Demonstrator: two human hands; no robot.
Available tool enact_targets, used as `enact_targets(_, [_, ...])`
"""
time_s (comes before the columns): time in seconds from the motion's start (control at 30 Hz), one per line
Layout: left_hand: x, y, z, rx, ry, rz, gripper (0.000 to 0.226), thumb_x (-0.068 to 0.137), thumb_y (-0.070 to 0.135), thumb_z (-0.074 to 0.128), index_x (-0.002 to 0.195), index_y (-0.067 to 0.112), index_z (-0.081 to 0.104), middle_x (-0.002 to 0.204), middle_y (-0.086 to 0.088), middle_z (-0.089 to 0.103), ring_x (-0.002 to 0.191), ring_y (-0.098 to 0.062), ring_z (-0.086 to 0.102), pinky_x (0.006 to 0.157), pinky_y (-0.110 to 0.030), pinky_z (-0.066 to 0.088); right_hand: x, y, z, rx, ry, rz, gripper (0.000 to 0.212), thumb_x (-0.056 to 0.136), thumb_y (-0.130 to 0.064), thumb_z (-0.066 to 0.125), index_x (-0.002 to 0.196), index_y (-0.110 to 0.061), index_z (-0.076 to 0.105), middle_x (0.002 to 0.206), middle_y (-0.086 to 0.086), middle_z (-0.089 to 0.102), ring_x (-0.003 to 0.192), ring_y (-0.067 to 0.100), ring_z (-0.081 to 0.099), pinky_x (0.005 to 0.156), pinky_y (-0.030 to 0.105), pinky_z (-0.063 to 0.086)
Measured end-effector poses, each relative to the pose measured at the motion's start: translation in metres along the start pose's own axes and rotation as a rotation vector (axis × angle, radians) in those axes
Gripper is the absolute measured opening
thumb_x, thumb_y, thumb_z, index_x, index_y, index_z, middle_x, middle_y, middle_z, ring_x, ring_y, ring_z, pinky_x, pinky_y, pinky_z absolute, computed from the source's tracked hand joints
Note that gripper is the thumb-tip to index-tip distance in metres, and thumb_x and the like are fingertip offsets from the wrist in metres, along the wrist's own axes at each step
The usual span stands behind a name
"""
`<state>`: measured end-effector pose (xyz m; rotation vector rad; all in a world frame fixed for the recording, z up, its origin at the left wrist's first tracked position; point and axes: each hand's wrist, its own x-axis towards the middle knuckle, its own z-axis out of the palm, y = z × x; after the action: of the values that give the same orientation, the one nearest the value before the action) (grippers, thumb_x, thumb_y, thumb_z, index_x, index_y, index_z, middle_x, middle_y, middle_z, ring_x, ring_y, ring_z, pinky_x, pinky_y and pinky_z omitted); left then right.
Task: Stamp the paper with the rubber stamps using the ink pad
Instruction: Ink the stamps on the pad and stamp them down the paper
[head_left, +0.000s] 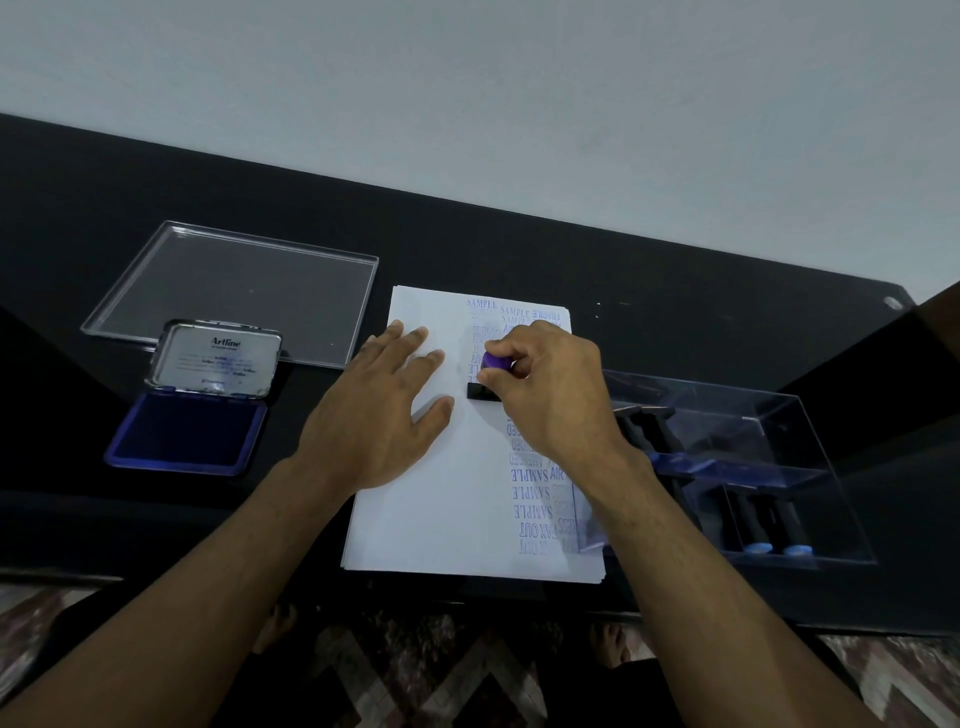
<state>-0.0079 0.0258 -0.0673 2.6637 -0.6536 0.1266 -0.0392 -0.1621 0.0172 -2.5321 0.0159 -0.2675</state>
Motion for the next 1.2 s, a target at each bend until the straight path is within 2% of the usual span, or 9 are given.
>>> enact_targets(0.3, [0.0004, -0.0001, 0.0003, -0.004, -0.006, -0.007, 0.077, 0.094, 0.067, 0.021, 0.152, 0.021, 0.043, 0.165, -0.001, 0.026, 0.155, -0.018, 0.013, 0.123, -0.038, 0.012, 0.0024, 0.0001, 0.0007, 0.015, 0.009, 0.009, 0.016, 0.082, -0.019, 0.080, 0.096, -0.014, 0.074, 0.095, -0.003, 0.068, 0.080, 0.011, 0.064, 0.080, 0.029, 0.057])
enact_targets(0.53, [0.0004, -0.0009, 0.0017, -0.016, -0.008, -0.001, 0.077, 0.094, 0.067, 0.021, 0.152, 0.021, 0.043, 0.165, -0.001, 0.026, 0.155, -0.018, 0.012, 0.124, -0.039, 0.012, 0.0021, -0.0005, 0.0022, 0.002, 0.008, 0.008, 0.014, 0.083, -0.017, 0.078, 0.096, -0.013, 0.075, 0.095, -0.001, 0.068, 0.081, 0.011, 0.065, 0.083, 0.029, 0.057])
enact_targets(0.7, [0.0003, -0.0025, 0.0032, -0.021, 0.000, 0.000, 0.077, 0.094, 0.067, 0.022, 0.152, 0.020, 0.043, 0.164, -0.001, 0.026, 0.155, -0.017, 0.012, 0.125, -0.041, 0.014, 0.0016, -0.0012, 0.0015, -0.004, -0.002, 0.013, 0.013, 0.084, -0.016, 0.078, 0.096, -0.013, 0.075, 0.095, -0.001, 0.066, 0.082, 0.010, 0.063, 0.082, 0.022, 0.054])
enact_targets(1.03, [0.0001, -0.0031, 0.0032, -0.018, -0.006, -0.005, 0.076, 0.094, 0.066, 0.021, 0.153, 0.022, 0.041, 0.165, 0.001, 0.024, 0.155, -0.016, 0.009, 0.125, -0.039, 0.012, -0.0013, -0.0009, 0.0047, -0.029, 0.038, -0.025, 0.007, 0.082, -0.012, 0.078, 0.089, -0.011, 0.075, 0.088, 0.000, 0.064, 0.077, 0.013, 0.062, 0.075, 0.026, 0.054])
enact_targets(1.2, [0.0002, -0.0033, 0.0037, -0.018, -0.005, -0.004, 0.076, 0.094, 0.067, 0.022, 0.153, 0.022, 0.042, 0.165, 0.000, 0.025, 0.155, -0.017, 0.011, 0.124, -0.040, 0.013, -0.0032, -0.0006, 0.0059, -0.036, 0.053, -0.035, 0.006, 0.081, -0.010, 0.077, 0.086, -0.009, 0.074, 0.085, 0.002, 0.064, 0.074, 0.015, 0.061, 0.073, 0.032, 0.055])
